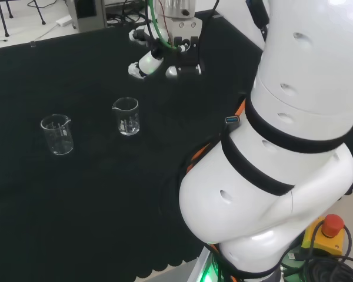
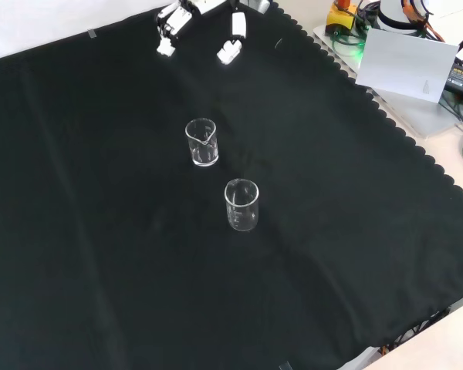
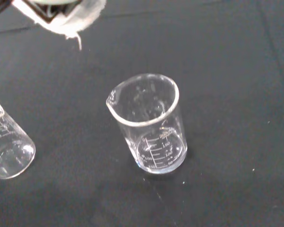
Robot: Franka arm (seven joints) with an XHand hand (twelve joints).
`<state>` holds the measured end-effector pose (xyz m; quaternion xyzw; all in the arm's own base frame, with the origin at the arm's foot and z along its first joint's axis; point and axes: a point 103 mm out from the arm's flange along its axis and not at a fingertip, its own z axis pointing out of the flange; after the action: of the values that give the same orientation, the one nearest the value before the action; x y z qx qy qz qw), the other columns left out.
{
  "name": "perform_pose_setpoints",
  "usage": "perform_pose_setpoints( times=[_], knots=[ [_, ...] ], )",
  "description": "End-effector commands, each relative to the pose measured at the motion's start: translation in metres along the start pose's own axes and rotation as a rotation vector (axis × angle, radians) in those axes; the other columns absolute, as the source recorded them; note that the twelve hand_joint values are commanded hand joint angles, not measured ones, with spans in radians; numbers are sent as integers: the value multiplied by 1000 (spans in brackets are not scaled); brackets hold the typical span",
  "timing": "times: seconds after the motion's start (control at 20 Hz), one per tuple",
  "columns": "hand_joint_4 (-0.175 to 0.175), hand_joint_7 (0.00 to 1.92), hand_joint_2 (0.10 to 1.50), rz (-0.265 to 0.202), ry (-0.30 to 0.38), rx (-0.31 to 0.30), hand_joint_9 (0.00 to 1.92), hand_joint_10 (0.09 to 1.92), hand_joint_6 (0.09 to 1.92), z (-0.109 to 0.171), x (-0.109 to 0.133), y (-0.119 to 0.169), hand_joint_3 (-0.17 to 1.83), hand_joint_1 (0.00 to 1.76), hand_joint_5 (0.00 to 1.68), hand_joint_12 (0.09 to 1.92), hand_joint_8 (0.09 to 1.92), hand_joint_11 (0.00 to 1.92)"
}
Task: Pick up the beaker on the right.
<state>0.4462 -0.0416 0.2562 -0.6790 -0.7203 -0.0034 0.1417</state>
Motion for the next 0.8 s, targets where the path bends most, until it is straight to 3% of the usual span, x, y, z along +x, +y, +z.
perform_pose_setpoints(
  times=[0.05, 0.45, 0.8],
  knots=[
    [-17, 190, 516, -43, 45, 34, 336, 683, 87, 26, -15, 16, 769, 820, 243, 1291, 600, 0],
    [-17, 160, 507, -90, 111, 85, 307, 675, 87, 52, -29, 27, 760, 799, 211, 1253, 582, 0],
    [-16, 149, 508, -118, 126, 101, 296, 674, 87, 69, -32, 33, 753, 791, 203, 1237, 577, 0]
  ],
)
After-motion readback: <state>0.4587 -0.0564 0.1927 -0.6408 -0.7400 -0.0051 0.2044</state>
